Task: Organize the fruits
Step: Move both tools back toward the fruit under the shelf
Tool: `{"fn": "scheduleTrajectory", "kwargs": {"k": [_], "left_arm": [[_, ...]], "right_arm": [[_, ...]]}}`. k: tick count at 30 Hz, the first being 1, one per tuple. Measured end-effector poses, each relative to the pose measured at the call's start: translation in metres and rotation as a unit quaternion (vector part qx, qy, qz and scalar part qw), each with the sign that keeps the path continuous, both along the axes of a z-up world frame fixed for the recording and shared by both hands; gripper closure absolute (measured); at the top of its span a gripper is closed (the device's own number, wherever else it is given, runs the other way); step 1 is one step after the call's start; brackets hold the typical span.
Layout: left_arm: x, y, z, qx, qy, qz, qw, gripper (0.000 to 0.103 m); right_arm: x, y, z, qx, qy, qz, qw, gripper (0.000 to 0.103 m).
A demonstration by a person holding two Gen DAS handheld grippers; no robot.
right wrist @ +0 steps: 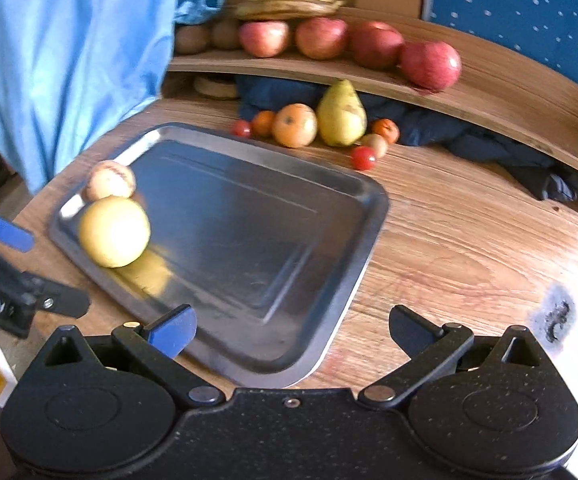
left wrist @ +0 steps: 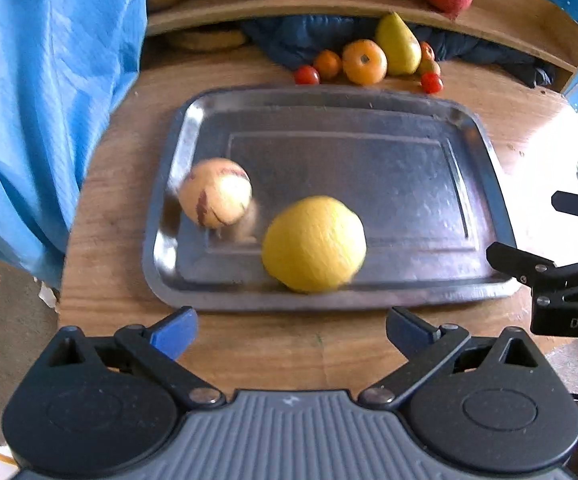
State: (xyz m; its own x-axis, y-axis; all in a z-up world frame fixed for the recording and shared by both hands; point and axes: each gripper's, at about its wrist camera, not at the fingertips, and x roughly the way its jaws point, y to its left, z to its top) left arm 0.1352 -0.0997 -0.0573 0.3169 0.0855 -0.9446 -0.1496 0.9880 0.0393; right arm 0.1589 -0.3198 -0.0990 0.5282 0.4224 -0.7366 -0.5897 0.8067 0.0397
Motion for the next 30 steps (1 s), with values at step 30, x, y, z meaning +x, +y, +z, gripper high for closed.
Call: {"fn": "scheduleTrajectory", "kwargs": {"k": [30], "left_arm": [[0.104,0.049,0.02,0.005,-0.031,0.001,0.9995,0.001]], "right_arm": [[0.068,0.054,0.008,0.023,0.004,-0.08,0.997,0.001]]}}
